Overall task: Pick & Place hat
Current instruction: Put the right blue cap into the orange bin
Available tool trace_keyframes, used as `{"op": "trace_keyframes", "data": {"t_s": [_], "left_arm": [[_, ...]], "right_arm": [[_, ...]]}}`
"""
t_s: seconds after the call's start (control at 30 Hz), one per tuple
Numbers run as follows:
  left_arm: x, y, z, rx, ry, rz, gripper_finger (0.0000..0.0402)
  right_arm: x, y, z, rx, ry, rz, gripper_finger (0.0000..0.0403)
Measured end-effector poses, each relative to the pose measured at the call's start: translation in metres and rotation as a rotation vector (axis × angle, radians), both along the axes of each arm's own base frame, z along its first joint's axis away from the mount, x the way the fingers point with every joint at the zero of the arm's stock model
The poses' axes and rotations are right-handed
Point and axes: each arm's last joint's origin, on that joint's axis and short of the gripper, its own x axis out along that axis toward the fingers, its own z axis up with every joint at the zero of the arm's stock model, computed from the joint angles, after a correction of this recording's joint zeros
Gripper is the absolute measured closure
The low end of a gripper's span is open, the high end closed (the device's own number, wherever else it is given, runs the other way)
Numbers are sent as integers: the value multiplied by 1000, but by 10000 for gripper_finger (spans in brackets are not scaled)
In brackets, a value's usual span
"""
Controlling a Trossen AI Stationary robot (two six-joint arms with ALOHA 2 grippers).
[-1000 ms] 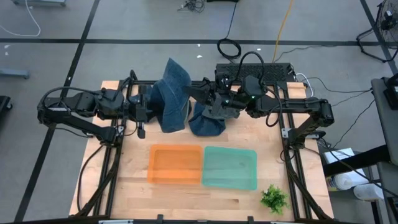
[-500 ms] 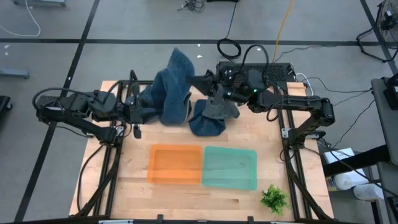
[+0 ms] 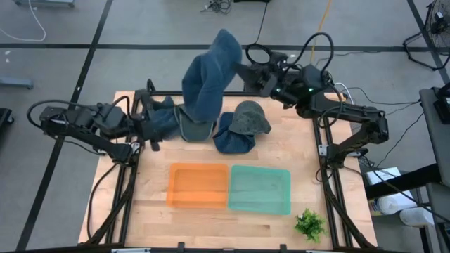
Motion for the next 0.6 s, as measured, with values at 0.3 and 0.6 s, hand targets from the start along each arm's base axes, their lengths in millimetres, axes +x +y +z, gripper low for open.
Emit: {"op": "trace_keyframes", "data": {"t_s": [0.3, 0.6], "left_arm": [[24, -2, 7, 142, -60, 174, 46], [44, -6, 19, 181, -186, 213, 53]], "right_arm": [[-5, 1, 8, 23, -107, 22, 403], [-8, 1, 13, 29, -171, 35, 403]]}}
